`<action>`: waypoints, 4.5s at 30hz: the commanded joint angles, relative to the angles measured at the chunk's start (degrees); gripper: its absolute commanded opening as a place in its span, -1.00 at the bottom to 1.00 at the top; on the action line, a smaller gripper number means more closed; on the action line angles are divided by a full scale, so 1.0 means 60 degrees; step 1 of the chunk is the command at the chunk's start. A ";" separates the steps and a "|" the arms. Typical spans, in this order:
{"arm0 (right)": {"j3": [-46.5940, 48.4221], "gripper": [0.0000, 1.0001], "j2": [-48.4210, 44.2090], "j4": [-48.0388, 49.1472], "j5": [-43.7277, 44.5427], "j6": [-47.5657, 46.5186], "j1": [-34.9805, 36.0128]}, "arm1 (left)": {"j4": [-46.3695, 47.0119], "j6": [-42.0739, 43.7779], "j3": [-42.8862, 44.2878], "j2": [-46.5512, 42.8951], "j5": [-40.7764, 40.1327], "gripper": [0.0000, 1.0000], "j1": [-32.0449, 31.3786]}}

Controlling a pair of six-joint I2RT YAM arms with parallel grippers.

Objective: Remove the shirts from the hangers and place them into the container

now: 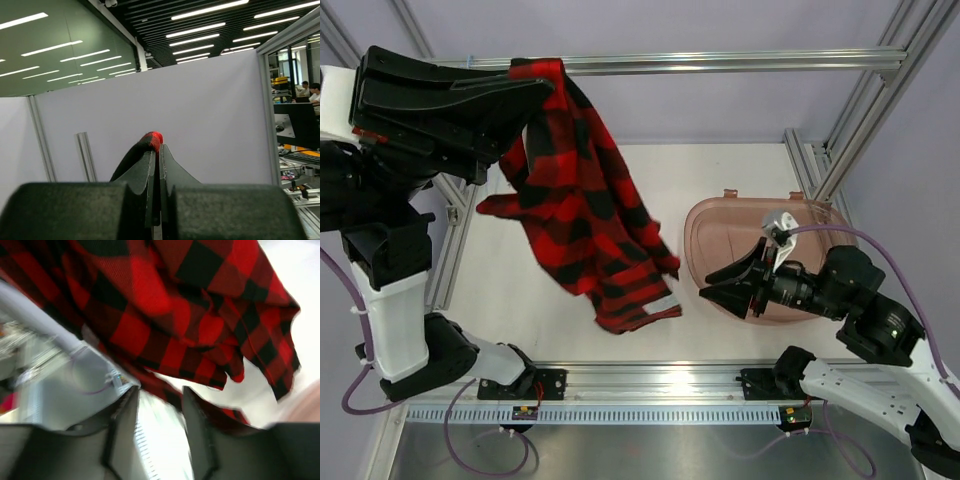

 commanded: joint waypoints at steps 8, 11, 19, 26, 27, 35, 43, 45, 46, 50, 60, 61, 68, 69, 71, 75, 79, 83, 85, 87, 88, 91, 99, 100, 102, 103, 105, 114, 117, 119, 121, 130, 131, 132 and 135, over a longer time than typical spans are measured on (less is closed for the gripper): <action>-0.1313 -0.01 0.0072 0.4378 -0.6862 0.2332 0.0067 | -0.1003 -0.1429 -0.0257 0.1317 0.1021 -1.00 0.0495; -0.1052 -0.07 0.0964 0.4589 -0.7437 0.2352 0.0475 | -0.0990 -0.1620 -0.0243 0.1611 0.1284 -1.00 0.0627; 0.1525 -0.10 0.4490 0.1938 -0.4775 -0.0358 0.4413 | 0.0341 -0.3520 -0.0228 0.2855 0.2439 -1.00 0.1799; 0.2290 -0.05 0.6897 0.1747 -0.3688 -0.1135 0.4681 | 0.1105 -0.4710 -0.0301 0.2740 0.2866 -1.00 0.1683; 0.2334 -0.01 0.7117 0.1732 -0.3208 -0.1194 0.4667 | 0.1308 -0.4842 -0.0287 0.2667 0.2910 -1.00 0.1537; 0.3782 0.03 0.9271 0.1453 -0.0627 -0.1502 0.4331 | 0.1179 -0.5151 -0.1632 0.1071 0.2794 -1.00 0.0307; 0.5745 0.05 1.1160 0.0751 0.2901 -0.2088 0.4169 | 0.0812 -0.5429 -0.2806 0.0074 0.2749 -1.00 -0.0807; 0.6521 0.05 1.1846 0.0285 0.4462 -0.2161 0.4154 | 0.0696 -0.5473 -0.2748 0.0001 0.2837 -1.00 -0.0939; 0.7148 0.05 1.2358 -0.0313 0.5908 -0.2133 0.4125 | 0.0623 -0.5459 -0.2631 -0.0072 0.2852 -1.00 -0.0954; 0.8121 0.04 1.3080 -0.1737 0.7808 -0.1811 0.3921 | -0.0034 -0.5240 -0.2002 -0.0176 0.2984 -1.00 -0.0954; 0.5793 0.04 1.0990 -0.1857 0.8880 -0.0492 0.1915 | 0.0636 -0.5678 -0.2059 -0.0337 0.3774 -1.00 -0.0954; 0.5603 0.04 1.0856 -0.1872 0.8968 -0.0506 0.1826 | 0.0695 -0.5736 -0.2073 -0.0337 0.3833 -1.00 -0.0954; 0.5148 0.04 0.9933 -0.2106 0.9175 -0.0712 0.0801 | 0.1617 -0.6176 -0.2615 -0.0205 0.4287 -1.00 -0.0954; 0.5089 0.04 0.9729 -0.2106 0.9203 -0.0741 0.0683 | 0.1690 -0.6220 -0.2674 -0.0147 0.4433 -1.00 -0.0969; 0.4884 0.06 0.9508 -0.2077 0.9189 -0.0785 0.0303 | 0.1779 -0.6250 -0.2835 -0.0015 0.4536 -1.00 -0.0998; 0.4577 0.06 0.9053 -0.2004 0.8999 -0.0975 -0.0459 | 0.1998 -0.6308 -0.3026 0.0307 0.4815 -1.00 -0.1042; 0.4546 0.05 0.8731 -0.1916 0.8545 -0.1297 -0.1265 | 0.2291 -0.6352 -0.3157 0.0542 0.4932 -1.00 -0.1115; 0.4955 0.01 0.8555 -0.2017 0.7874 -0.1839 -0.2041 | 0.2467 -0.6352 -0.3231 0.0645 0.4961 -1.00 -0.1189; 0.5336 -0.01 0.8555 -0.2120 0.7681 -0.2175 -0.2408 | 0.2482 -0.6352 -0.3231 0.0674 0.4947 -1.00 -0.1204; 0.5628 -0.02 0.8569 -0.2165 0.7476 -0.2483 -0.2700 | 0.2511 -0.6337 -0.3245 0.0733 0.4961 -1.00 -0.1204; 0.5732 -0.01 0.8598 -0.2266 0.7345 -0.2542 -0.2803 | 0.2497 -0.6337 -0.3246 0.0733 0.4961 -1.00 -0.1204; 0.6099 -0.02 0.8745 -0.2501 0.7168 -0.2689 -0.3170 | 0.2541 -0.6337 -0.3275 0.0791 0.4917 -1.00 -0.1218; 0.6113 -0.02 0.8584 -0.2326 0.6816 -0.2821 -0.4063 | 0.2658 -0.6381 -0.3289 0.0952 0.4903 -1.00 -0.1233; 0.6157 -0.02 0.8613 -0.2355 0.6729 -0.2807 -0.4107 | 0.2673 -0.6381 -0.3289 0.0996 0.4903 -1.00 -0.1247; 0.6289 -0.03 0.8643 -0.2370 0.6626 -0.2806 -0.4225 | 0.2746 -0.6425 -0.3289 0.1055 0.4947 -1.00 -0.1262; 0.6348 -0.03 0.8643 -0.2356 0.6655 -0.2821 -0.4240 | 0.2760 -0.6440 -0.3289 0.1055 0.4961 -1.00 -0.1262; 0.6509 -0.05 0.8599 -0.2385 0.6582 -0.3098 -0.4269 | 0.2746 -0.6396 -0.3362 0.1026 0.4976 -1.00 -0.1262; 0.6890 -0.05 0.8862 -0.2473 0.5879 -0.3319 -0.4767 | 0.2863 -0.6367 -0.3596 0.1026 0.4990 -1.00 -0.1277; 0.6978 -0.06 0.8979 -0.2399 0.5864 -0.3275 -0.4884 | 0.2965 -0.6425 -0.3626 0.1099 0.5064 -1.00 -0.1262; 0.7196 -0.05 0.9038 -0.2399 0.5893 -0.3319 -0.4913 | 0.3068 -0.6498 -0.3612 0.1143 0.5107 -1.00 -0.1262; 0.7475 -0.05 0.9227 -0.2632 0.5864 -0.3363 -0.4986 | 0.3127 -0.6499 -0.3655 0.1128 0.5122 -1.00 -0.1262; 0.7770 -0.04 0.9565 -0.3014 0.5571 -0.3349 -0.5104 | 0.3156 -0.6264 -0.4182 0.1113 0.5108 -1.00 -0.1262; 0.7566 -0.03 0.9565 -0.2986 0.5571 -0.3276 -0.5104 | 0.3171 -0.6235 -0.4285 0.1128 0.5108 -1.00 -0.1262; 0.7448 -0.02 0.9580 -0.2956 0.5571 -0.3246 -0.5118 | 0.3345 -0.6235 -0.4532 0.1172 0.5093 -1.00 -0.1306; 0.6891 0.00 0.9551 -0.2664 0.5600 -0.3129 -0.5133 | 0.3566 -0.6133 -0.4972 0.1420 0.5122 -1.00 -0.1495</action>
